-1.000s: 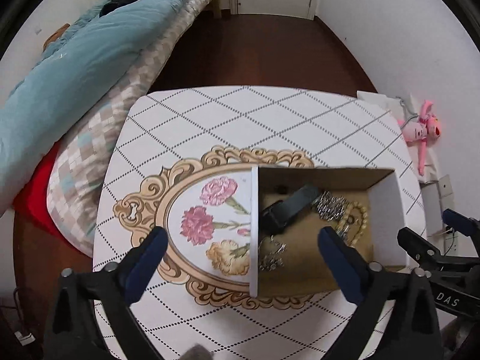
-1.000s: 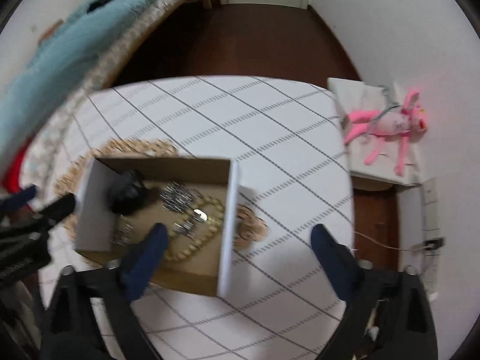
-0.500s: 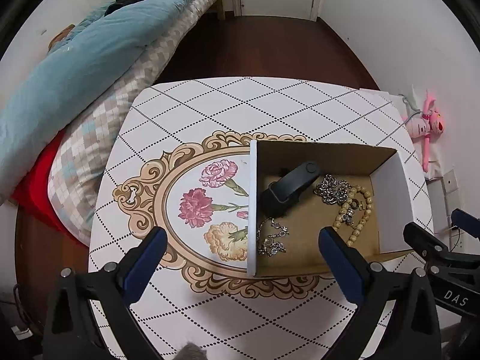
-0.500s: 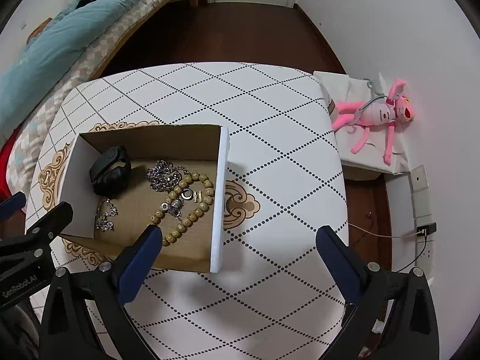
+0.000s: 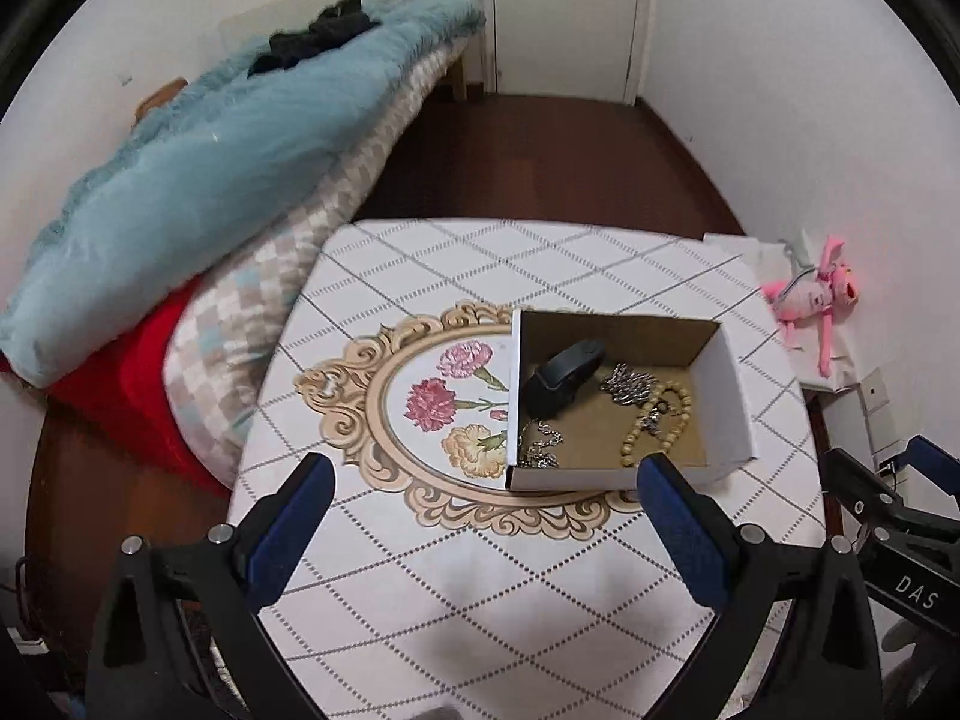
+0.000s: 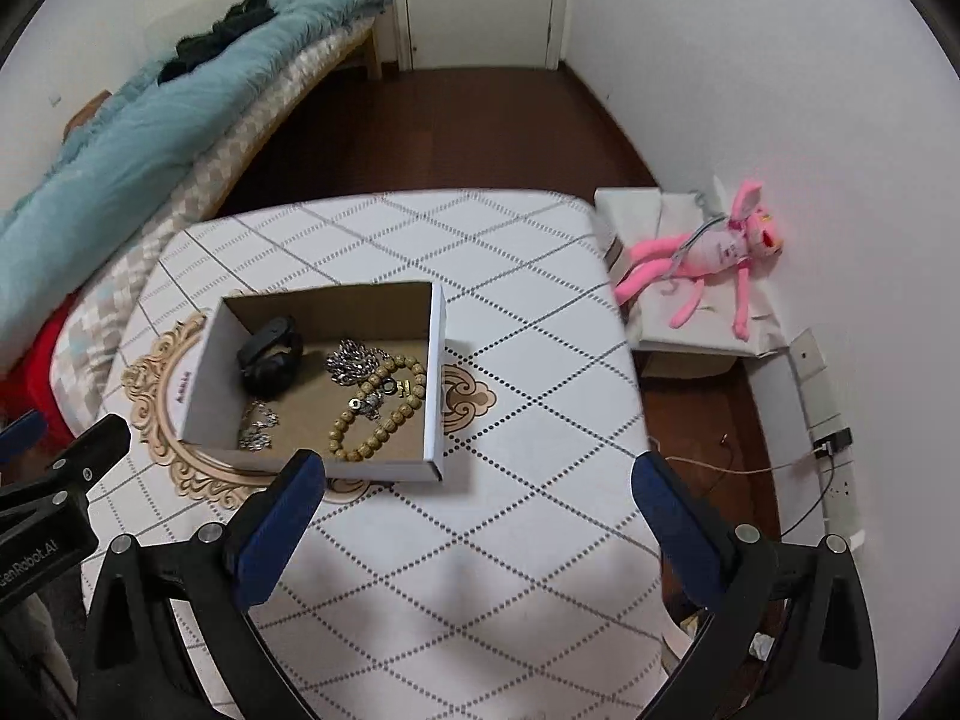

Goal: Organize jewelry

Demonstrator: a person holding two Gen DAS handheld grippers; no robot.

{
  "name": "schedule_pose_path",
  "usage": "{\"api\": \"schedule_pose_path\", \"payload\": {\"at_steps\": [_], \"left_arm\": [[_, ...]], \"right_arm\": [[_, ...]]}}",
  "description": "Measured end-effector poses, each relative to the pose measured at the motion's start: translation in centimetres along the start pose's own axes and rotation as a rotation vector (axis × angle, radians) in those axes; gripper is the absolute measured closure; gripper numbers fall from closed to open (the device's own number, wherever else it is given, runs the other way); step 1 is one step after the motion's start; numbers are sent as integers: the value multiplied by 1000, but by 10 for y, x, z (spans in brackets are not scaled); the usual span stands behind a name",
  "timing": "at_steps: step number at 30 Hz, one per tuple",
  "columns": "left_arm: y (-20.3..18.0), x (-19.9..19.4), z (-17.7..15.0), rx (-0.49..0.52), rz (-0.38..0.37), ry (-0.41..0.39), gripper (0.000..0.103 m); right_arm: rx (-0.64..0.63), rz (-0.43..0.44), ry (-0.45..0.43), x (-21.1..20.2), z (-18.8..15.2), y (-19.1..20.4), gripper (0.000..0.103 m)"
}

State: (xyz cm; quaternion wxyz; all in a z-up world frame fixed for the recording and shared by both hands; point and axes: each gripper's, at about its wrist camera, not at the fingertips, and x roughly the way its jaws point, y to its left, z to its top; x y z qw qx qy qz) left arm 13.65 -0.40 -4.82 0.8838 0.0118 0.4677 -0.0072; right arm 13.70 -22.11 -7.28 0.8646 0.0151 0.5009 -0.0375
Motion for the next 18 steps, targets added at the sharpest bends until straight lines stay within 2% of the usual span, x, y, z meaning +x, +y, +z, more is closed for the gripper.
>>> {"api": "schedule_pose_path", "payload": {"at_steps": [10,18], "left_arm": [[-9,-94,-15,29,-41,-139,0],[-10,-135,-23,28,-49,-204,0]], "right_arm": [[24,-7,-170,-110,-26,-9,0],[27,-20,-276,-178,-42,-14,0]]}}
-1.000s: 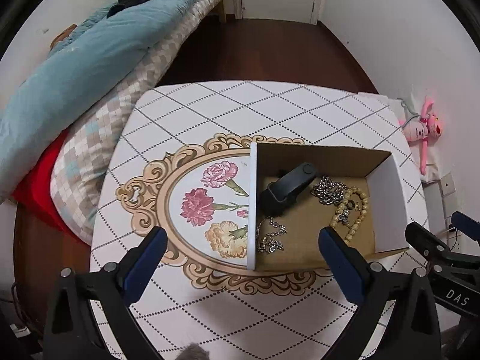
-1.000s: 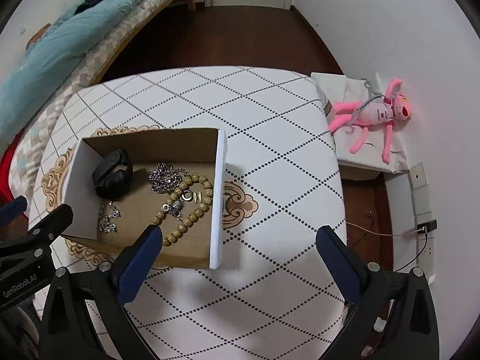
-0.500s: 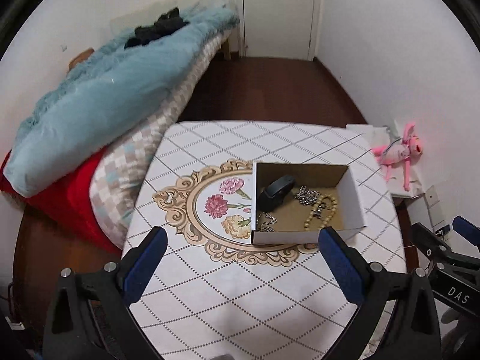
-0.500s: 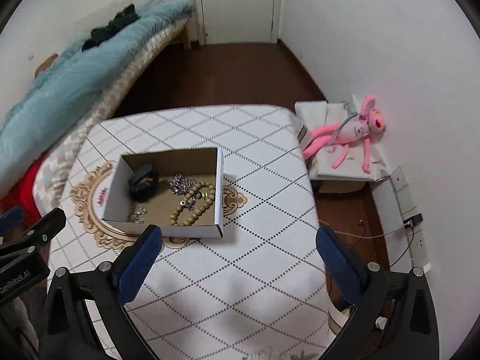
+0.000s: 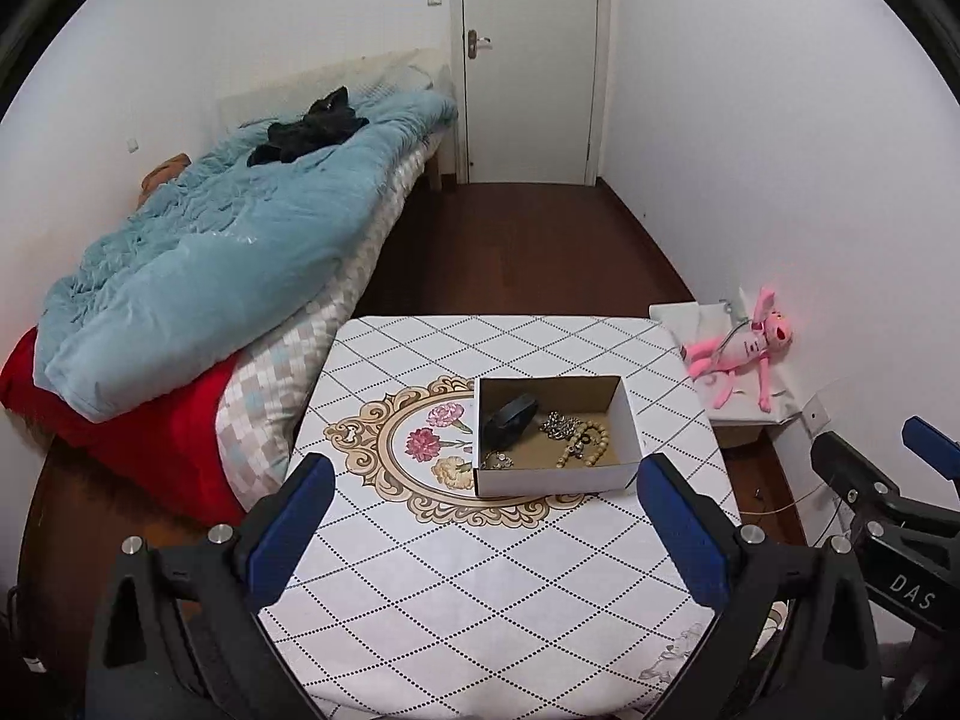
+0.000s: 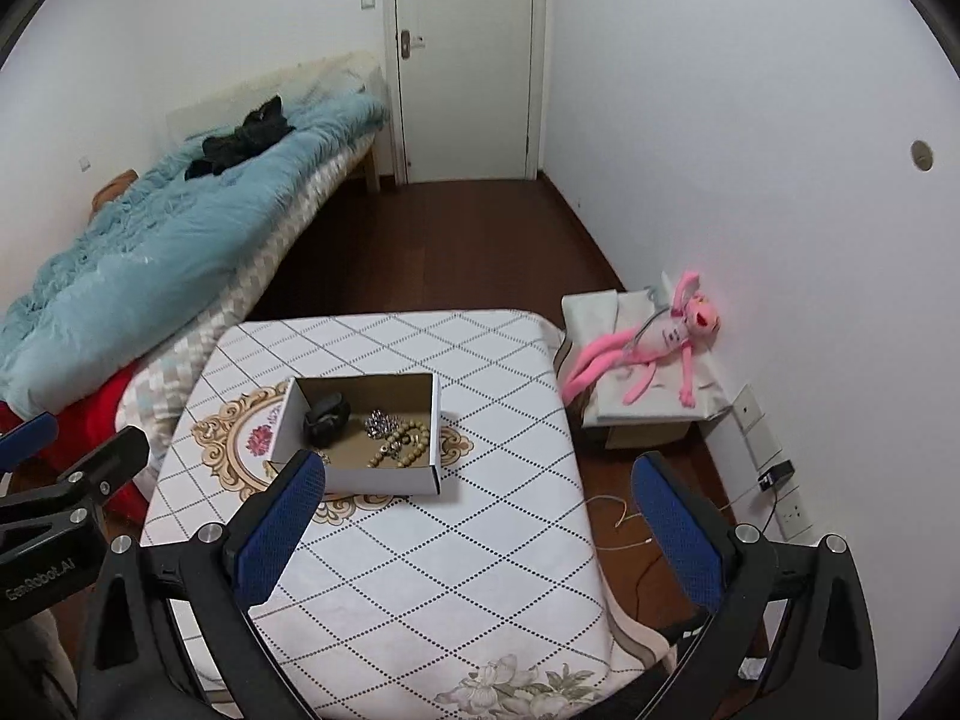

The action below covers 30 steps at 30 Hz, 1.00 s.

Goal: Organize jewelry

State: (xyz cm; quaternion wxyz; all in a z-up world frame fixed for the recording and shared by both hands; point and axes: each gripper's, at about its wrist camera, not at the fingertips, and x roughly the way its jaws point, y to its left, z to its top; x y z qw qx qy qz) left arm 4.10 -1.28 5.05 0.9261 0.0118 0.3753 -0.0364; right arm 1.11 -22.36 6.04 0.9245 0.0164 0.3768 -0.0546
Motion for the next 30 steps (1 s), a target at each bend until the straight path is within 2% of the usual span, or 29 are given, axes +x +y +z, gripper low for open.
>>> {"api": "schedule_pose_path", "payload": {"at_steps": [7,13,23,30], "left_arm": [[2,-12,-1,-13,-7,-13,0],[0,-3,0,-18,-27,23,0],[-1,45,14,-32,-21,136,0],[3,78,23,-38,-7,196,0]], "right_arm": [[-10,8,-25,-29,-1,-1,0],[-7,27,10,-23,0,0,0],[-1,17,61,21,23,4,0],[-13,14,136,73,34,8,0]]}}
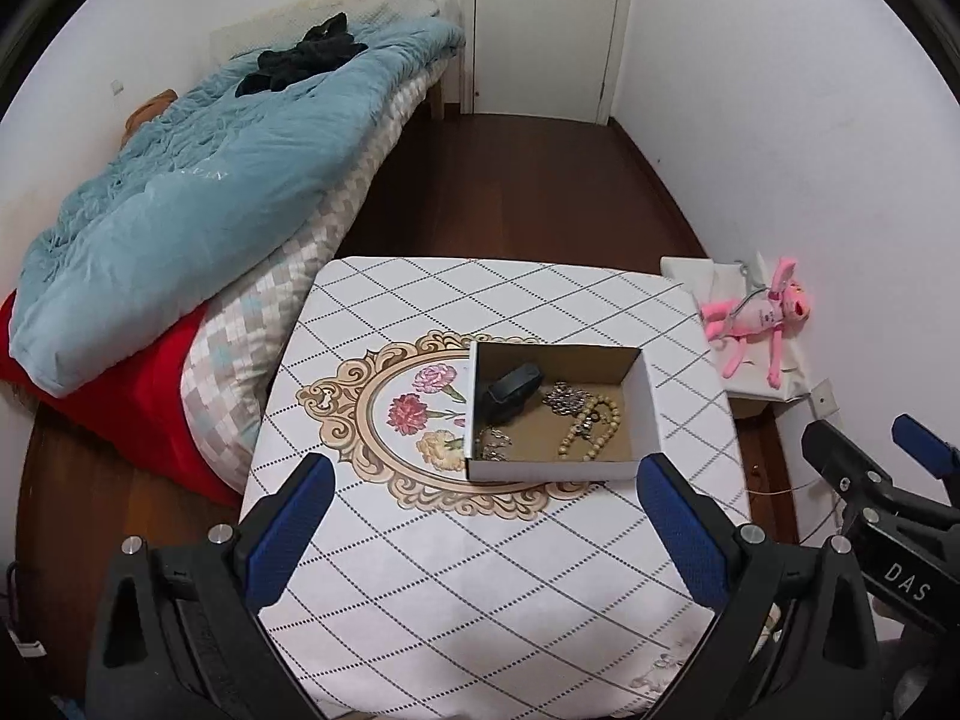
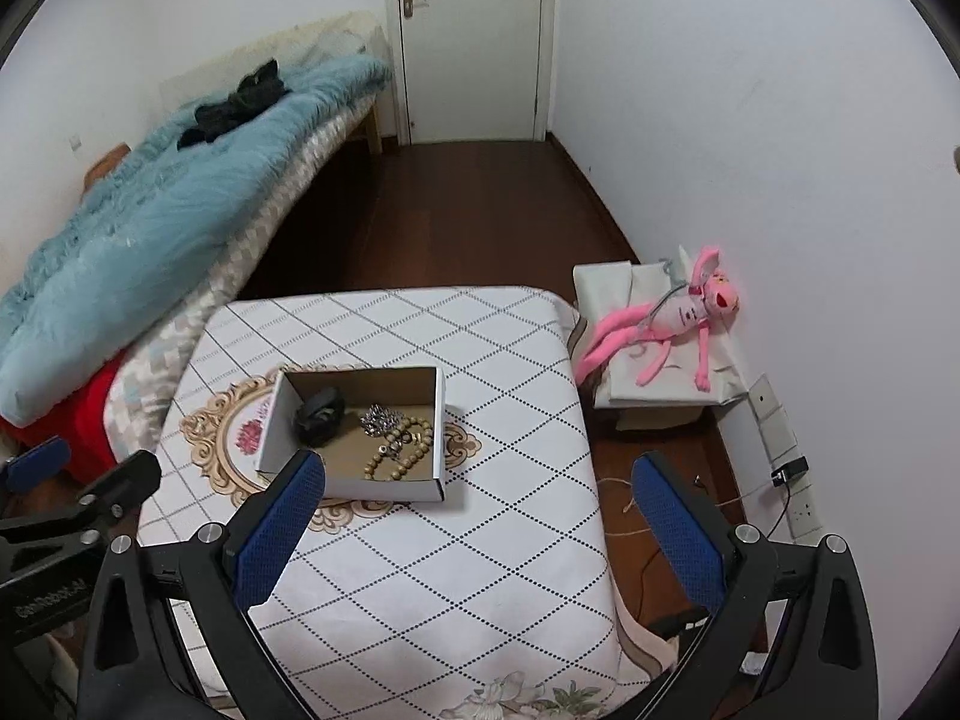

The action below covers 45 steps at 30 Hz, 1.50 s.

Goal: Organize jewelry

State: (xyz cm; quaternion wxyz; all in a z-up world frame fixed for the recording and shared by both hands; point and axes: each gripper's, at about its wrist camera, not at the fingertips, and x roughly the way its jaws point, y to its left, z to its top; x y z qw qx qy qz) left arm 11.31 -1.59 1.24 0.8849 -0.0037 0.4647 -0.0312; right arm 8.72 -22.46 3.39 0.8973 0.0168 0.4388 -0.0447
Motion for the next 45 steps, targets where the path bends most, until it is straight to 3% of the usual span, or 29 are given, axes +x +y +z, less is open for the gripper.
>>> {"api": "schedule_pose_path", "payload": {"at_steps": [14,45], "left_arm": [[2,28,2,14,41,50,0],[3,30,-2,21,52,42,0]], "right_arm": [[-38,-5,96,46,5,10,0],[-47,-1,124,50,-3,12,0]]}}
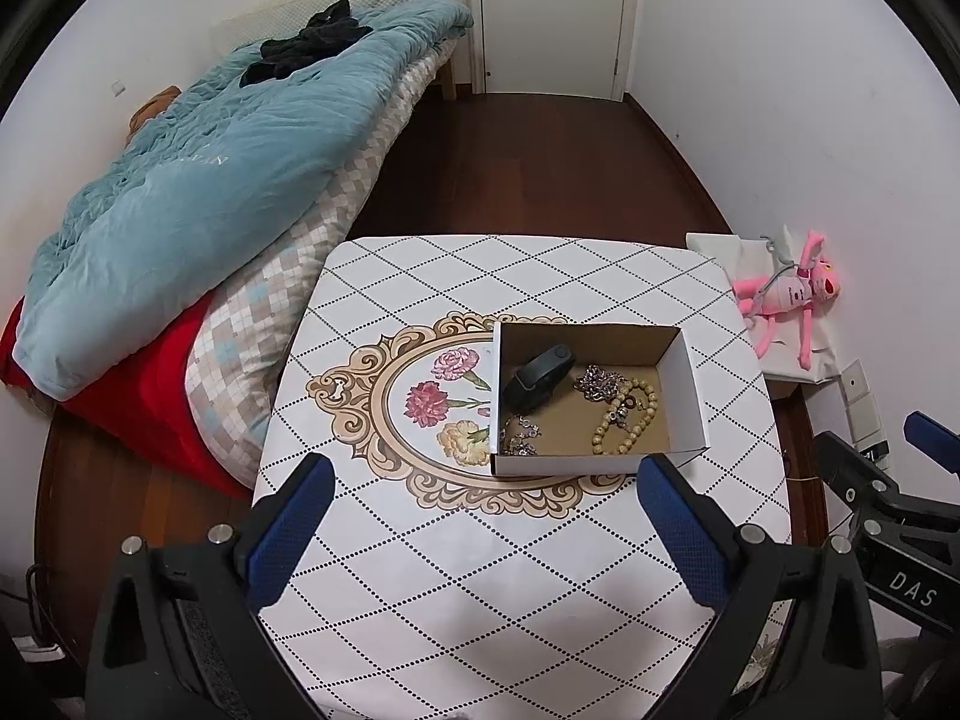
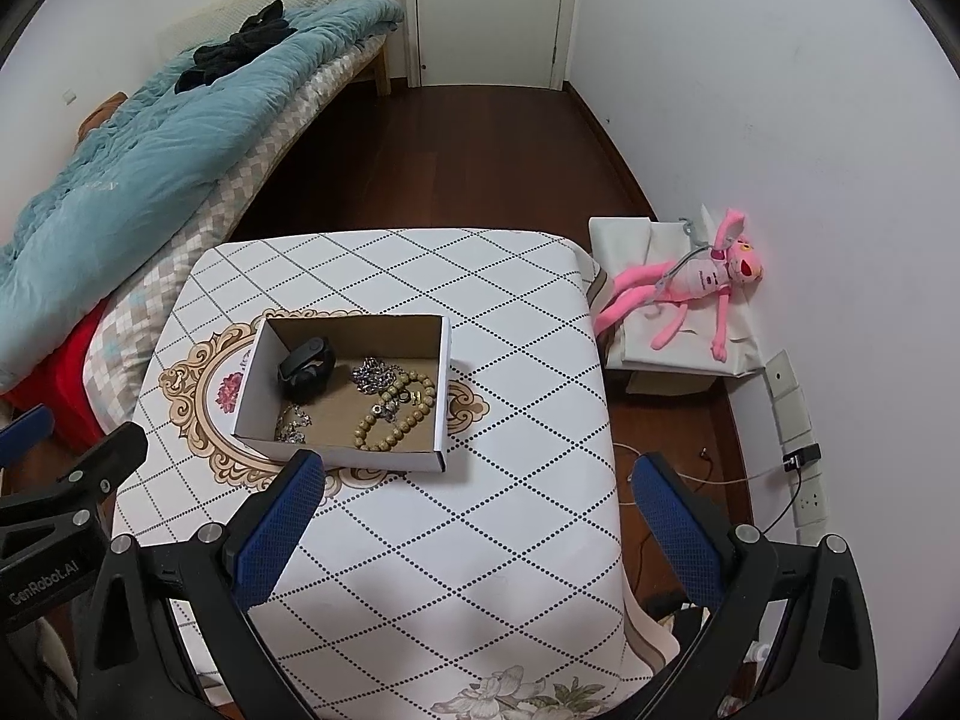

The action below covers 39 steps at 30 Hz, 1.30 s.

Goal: Organize jewelry

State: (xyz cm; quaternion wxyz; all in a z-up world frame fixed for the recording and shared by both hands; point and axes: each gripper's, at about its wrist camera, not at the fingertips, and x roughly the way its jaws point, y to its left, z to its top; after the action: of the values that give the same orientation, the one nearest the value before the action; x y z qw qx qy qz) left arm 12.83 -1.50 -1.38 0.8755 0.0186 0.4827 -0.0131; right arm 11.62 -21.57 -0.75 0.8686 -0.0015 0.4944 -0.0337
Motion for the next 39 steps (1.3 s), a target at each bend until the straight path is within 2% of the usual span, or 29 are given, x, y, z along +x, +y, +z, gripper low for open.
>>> {"api": "schedule_pose_path", "payload": {"at_steps": [39], "left_arm": [[4,-6,2,-12,0,-6,0]], "right_arm": [[-19,4,6,0,3,0,0]]}}
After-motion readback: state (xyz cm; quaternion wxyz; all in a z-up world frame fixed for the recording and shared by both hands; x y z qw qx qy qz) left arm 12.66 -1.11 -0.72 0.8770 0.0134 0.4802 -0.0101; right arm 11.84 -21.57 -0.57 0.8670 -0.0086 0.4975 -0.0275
